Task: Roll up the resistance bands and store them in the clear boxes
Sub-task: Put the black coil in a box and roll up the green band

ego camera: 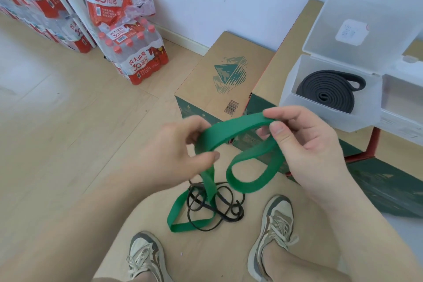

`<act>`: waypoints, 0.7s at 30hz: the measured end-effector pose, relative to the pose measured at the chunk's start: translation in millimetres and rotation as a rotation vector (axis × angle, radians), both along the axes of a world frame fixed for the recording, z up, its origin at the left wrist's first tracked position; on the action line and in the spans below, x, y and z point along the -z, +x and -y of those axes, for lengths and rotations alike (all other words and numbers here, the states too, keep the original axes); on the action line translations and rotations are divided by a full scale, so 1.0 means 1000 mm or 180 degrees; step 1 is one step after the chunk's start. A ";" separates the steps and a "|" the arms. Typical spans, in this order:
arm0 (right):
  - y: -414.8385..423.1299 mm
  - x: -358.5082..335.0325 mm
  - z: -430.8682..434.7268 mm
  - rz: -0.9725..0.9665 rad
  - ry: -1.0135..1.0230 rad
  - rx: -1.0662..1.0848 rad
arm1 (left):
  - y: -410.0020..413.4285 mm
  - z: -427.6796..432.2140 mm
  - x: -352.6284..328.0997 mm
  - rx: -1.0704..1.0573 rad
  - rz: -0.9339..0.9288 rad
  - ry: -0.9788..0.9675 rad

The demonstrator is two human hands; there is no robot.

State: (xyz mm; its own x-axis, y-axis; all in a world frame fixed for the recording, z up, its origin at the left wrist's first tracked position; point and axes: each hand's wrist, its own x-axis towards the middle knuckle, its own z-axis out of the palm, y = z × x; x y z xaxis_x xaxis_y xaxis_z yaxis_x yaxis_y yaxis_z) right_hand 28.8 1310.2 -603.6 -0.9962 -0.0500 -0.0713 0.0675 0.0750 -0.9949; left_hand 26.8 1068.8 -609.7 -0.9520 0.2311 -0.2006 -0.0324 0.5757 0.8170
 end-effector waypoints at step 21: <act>0.003 -0.005 0.028 -0.0772 0.0135 -0.0396 | 0.003 -0.005 -0.027 -0.0004 0.0257 0.0760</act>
